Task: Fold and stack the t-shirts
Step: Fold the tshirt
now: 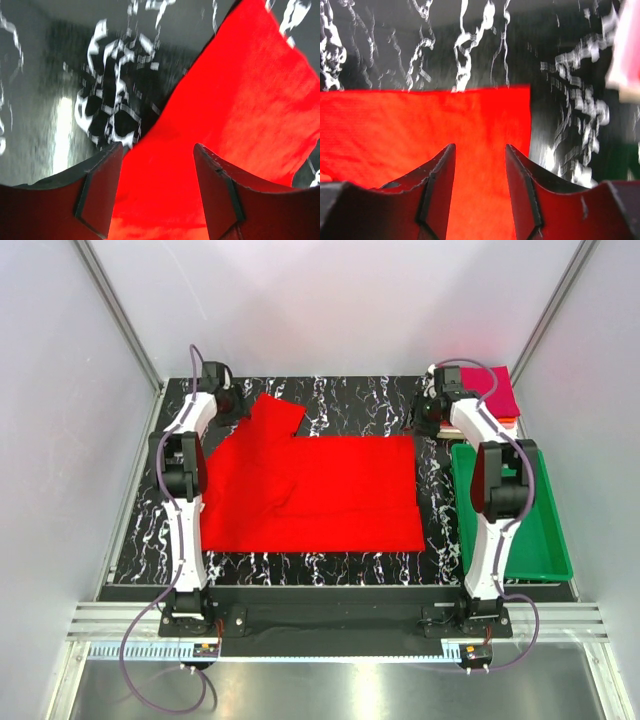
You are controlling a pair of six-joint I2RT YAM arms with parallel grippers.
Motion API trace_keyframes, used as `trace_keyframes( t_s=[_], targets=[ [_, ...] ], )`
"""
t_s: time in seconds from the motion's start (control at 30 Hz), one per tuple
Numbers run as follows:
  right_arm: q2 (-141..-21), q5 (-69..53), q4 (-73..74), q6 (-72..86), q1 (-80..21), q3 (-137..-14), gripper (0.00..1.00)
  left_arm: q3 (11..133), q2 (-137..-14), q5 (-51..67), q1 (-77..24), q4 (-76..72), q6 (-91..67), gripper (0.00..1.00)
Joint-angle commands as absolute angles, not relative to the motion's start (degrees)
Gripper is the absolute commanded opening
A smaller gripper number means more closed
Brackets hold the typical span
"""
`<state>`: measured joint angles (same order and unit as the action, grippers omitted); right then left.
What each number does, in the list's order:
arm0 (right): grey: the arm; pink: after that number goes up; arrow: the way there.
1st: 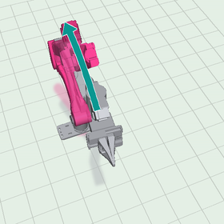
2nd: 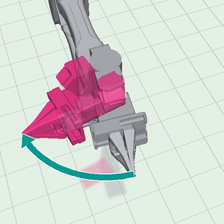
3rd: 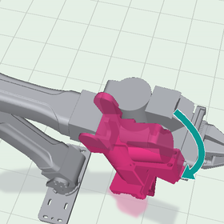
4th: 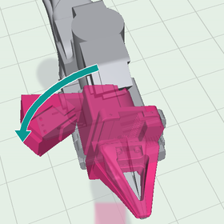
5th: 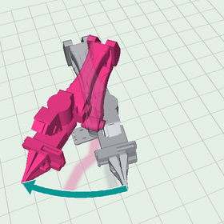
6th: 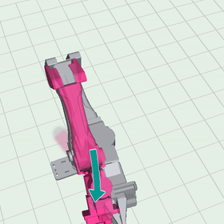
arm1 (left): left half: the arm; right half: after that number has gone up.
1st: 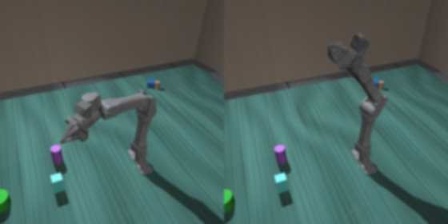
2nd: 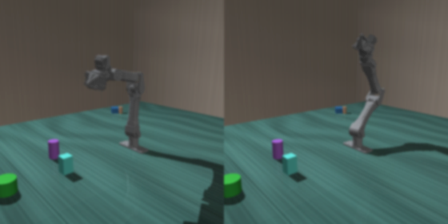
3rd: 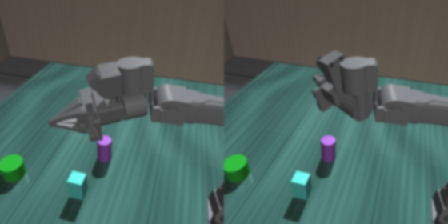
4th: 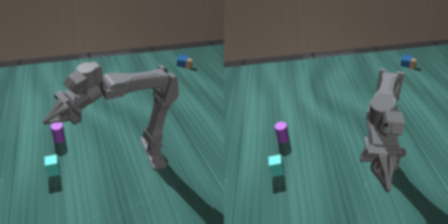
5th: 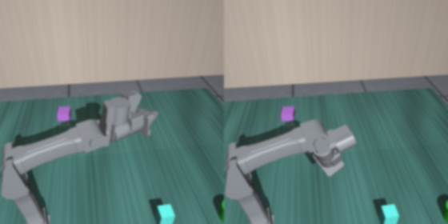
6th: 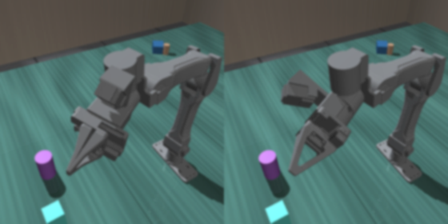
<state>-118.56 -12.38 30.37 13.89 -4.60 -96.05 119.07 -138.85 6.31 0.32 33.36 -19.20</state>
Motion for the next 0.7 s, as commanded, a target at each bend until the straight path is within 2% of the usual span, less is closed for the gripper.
trace_keyframes(
  t_s=[0.0,0.27,0.5,0.67],
  targets=[
    [-124.6,-16.7,33.74,9.14,-2.82,-103.61,0.52,126.36,-140.62,9.74,1.49,32.95,-17.4,0.64],
    [-133.23,-17.31,39.2,5.89,-1.23,-112.32,0.53,131.48,-144.31,14.49,2.9,32.96,-19.68,0.63],
    [-136.49,-19.95,39.55,5.8,-1.05,-113.9,0.54,131.05,-147.92,21.08,3.6,32.96,-25.31,0.57],
    [-137.02,-20.74,39.55,5.36,-1.14,-114.08,0.53,128.67,-146.95,19.96,3.6,32.96,-25.93,0.57]
  ],
)
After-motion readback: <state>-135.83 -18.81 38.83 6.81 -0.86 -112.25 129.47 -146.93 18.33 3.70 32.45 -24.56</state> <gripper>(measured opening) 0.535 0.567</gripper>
